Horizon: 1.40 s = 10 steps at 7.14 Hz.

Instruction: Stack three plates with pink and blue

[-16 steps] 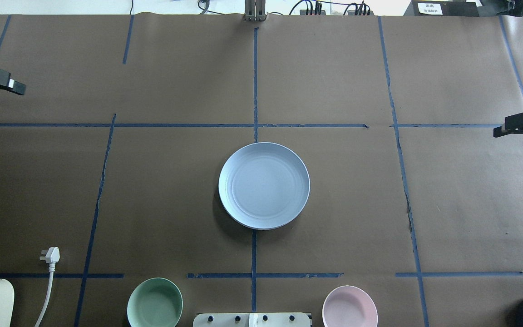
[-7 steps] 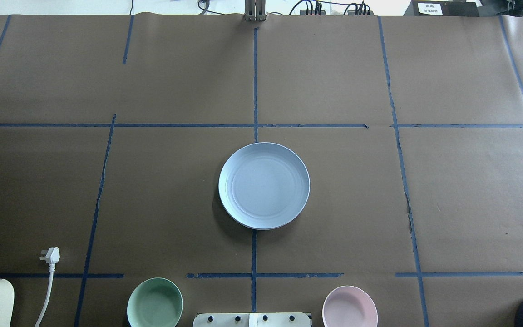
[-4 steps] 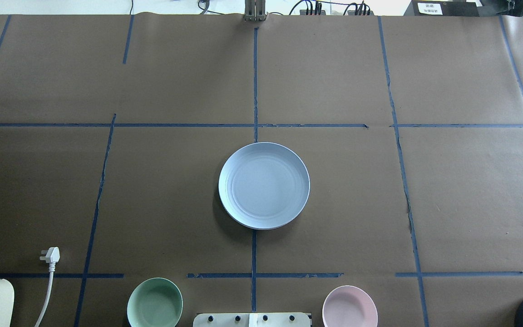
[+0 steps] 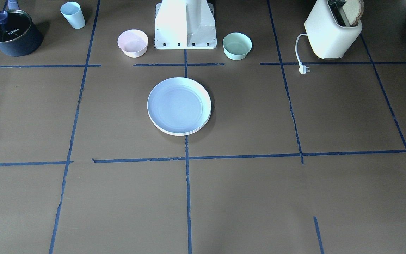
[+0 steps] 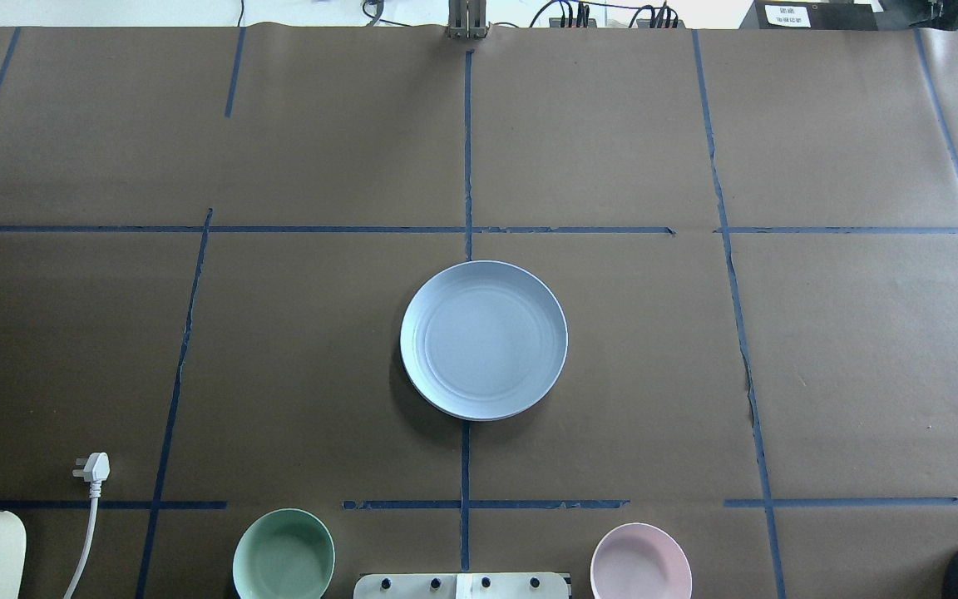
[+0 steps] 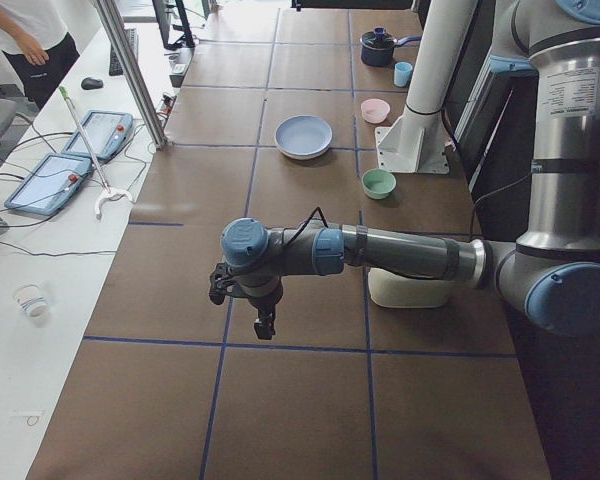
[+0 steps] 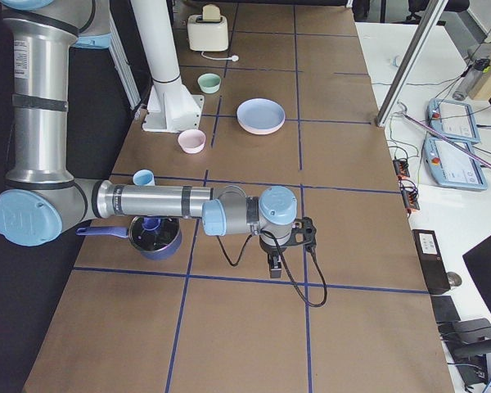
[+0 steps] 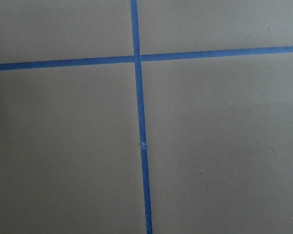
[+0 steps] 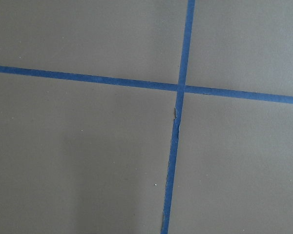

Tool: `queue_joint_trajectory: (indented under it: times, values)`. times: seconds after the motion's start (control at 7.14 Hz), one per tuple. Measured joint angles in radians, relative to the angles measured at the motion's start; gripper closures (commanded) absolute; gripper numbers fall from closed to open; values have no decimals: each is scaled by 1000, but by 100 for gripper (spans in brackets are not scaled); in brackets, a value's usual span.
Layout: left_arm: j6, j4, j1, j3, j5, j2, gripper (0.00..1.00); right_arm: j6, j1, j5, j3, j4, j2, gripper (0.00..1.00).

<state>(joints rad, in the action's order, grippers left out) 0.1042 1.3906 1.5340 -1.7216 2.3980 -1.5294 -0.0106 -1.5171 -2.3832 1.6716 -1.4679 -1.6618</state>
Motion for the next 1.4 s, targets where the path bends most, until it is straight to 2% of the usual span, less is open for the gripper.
queue_joint_trajectory:
  times: [1.4]
  values:
    - [21, 8, 4, -36, -4, 21, 0, -4, 2, -11, 3, 8, -4, 0]
